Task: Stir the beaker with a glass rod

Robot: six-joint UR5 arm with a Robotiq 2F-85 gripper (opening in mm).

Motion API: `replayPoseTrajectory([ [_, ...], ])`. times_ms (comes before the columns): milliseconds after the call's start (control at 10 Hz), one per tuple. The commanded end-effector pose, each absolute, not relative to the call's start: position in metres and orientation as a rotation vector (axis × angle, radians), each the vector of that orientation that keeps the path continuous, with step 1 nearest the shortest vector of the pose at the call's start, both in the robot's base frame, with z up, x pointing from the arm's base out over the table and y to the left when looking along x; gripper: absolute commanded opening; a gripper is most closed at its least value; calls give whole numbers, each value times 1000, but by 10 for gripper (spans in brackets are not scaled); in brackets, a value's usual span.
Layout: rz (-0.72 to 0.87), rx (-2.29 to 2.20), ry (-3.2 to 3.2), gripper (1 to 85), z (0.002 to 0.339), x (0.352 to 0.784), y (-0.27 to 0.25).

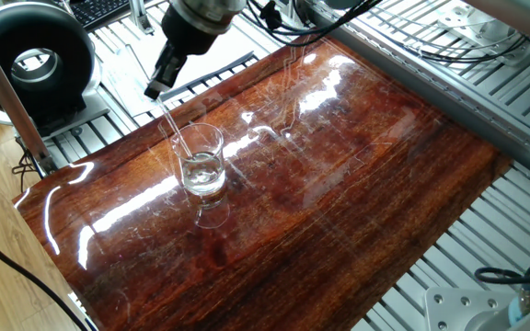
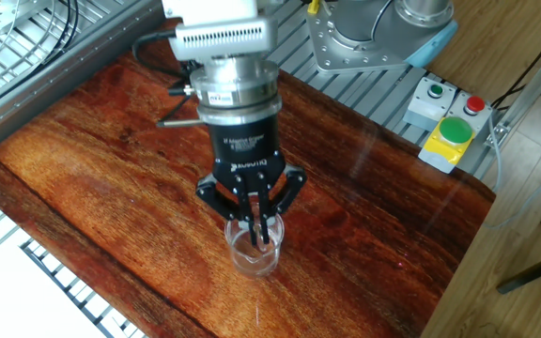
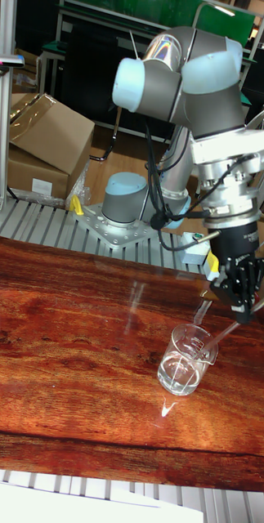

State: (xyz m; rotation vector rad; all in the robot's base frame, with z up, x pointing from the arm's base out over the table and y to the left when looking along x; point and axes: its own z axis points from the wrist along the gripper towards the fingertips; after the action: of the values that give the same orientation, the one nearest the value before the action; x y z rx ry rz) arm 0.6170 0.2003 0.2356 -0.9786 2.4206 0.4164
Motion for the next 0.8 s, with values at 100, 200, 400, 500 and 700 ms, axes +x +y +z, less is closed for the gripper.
replayPoseTrajectory([
  [100, 447, -1003, 2384, 10, 235, 615, 188],
  [200, 439, -1003, 2384, 10, 232, 619, 187],
  [400, 413, -1014, 2398, 10, 228, 628, 185],
  [500, 385, -1027, 2408, 10, 226, 632, 181],
  [700, 364, -1056, 2413, 10, 223, 636, 178],
])
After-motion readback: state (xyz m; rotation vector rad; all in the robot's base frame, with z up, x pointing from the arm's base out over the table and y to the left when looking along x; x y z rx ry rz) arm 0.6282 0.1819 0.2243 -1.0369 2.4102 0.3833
